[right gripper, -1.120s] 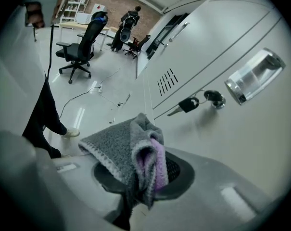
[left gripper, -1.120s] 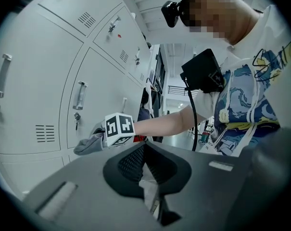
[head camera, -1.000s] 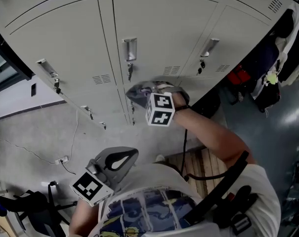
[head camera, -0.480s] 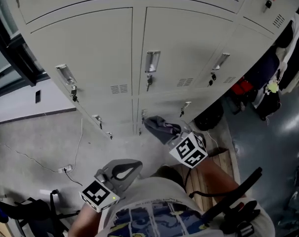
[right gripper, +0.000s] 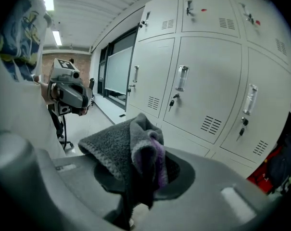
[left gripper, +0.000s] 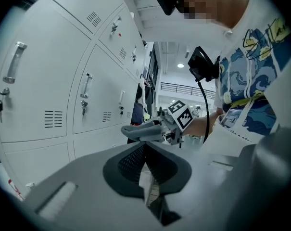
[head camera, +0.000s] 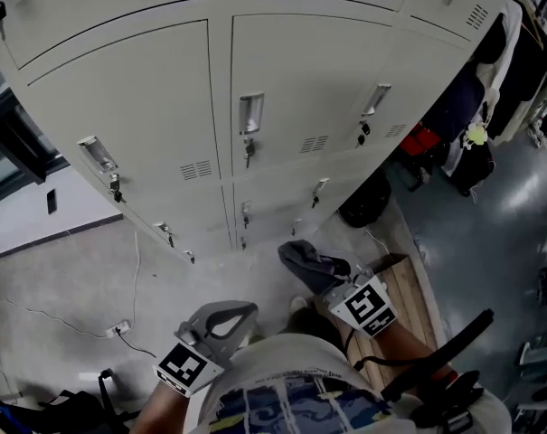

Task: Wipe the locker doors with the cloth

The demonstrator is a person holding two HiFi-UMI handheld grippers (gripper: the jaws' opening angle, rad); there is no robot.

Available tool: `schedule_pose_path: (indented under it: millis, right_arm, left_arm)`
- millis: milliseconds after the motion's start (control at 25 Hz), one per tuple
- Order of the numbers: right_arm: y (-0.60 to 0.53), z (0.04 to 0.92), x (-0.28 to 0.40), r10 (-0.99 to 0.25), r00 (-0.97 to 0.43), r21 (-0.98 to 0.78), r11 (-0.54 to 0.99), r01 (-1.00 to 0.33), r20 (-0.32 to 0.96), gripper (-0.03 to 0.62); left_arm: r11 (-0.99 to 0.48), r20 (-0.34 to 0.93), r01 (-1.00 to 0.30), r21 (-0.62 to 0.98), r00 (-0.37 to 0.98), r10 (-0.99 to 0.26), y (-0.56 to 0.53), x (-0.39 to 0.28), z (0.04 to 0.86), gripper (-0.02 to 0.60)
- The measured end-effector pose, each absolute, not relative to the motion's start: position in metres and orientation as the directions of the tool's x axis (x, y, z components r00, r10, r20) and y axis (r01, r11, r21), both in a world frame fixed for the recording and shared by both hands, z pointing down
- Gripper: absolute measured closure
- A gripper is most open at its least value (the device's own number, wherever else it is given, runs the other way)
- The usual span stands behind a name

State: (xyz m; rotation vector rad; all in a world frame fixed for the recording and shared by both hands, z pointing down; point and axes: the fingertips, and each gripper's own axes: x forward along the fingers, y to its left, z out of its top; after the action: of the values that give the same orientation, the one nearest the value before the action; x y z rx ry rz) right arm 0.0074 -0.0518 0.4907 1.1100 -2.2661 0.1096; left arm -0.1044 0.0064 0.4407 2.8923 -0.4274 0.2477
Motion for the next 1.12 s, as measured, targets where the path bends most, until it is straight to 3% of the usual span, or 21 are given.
schedule_pose_path:
  millis: [480, 1120]
  right_arm:
    - [-0.016, 0.456, -0.014, -0.724, -0.508, 0.2, 0.646, -0.737, 0.466, 0.508]
    - [0.02, 0.46, -0.032, -0.676, -0.553, 0.206, 0.704, -0.679, 0.487, 0.508]
  left_arm:
    - [-0.946, 0.182, -0.261, 0.19, 0.957, -0.227, 0.026, -0.101, 0.439, 0.58]
    - [-0.922, 0.187, -0.315, 0.224, 0.943, -0.276, 0.055, -0.109, 0.446, 0.58]
